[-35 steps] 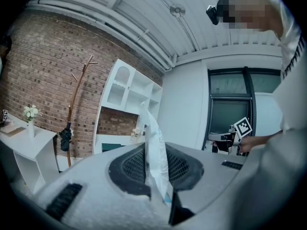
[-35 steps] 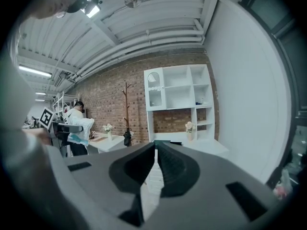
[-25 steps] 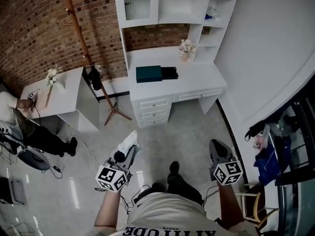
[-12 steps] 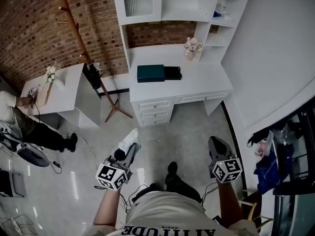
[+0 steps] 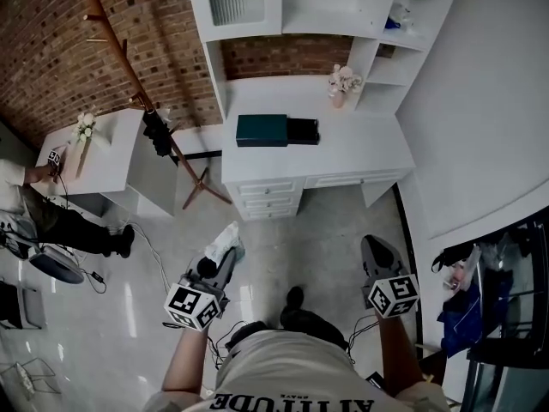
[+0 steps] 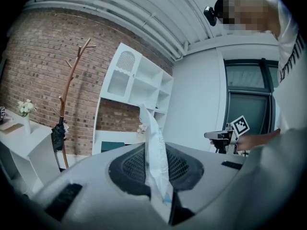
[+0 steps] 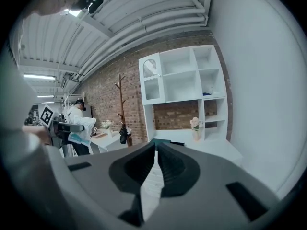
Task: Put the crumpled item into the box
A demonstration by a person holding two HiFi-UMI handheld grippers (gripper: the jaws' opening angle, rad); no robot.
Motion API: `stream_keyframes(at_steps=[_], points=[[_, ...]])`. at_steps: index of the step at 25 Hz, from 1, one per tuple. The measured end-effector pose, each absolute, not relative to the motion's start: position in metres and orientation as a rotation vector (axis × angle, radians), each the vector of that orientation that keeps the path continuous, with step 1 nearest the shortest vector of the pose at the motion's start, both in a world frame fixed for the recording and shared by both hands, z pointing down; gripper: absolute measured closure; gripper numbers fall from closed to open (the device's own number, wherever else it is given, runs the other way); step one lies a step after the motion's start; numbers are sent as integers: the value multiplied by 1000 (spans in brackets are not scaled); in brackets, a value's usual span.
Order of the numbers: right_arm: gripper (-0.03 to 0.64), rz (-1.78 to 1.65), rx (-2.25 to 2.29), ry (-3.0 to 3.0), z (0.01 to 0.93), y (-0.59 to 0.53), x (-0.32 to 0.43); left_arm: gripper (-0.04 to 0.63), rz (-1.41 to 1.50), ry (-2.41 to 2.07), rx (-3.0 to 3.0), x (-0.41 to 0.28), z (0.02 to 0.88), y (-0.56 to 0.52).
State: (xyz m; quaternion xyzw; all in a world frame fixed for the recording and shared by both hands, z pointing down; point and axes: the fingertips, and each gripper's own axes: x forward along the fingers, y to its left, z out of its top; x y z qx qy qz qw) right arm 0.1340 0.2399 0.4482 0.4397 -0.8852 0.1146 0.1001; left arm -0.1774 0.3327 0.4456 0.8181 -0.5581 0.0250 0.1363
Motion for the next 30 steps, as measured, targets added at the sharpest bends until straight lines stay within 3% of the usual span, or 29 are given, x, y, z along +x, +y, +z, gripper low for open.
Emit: stream_keyframes(at_steps=[30], points=[[580,351,1196,-2643,465,113,156,522,59,-1675,2321,-148,441,214]])
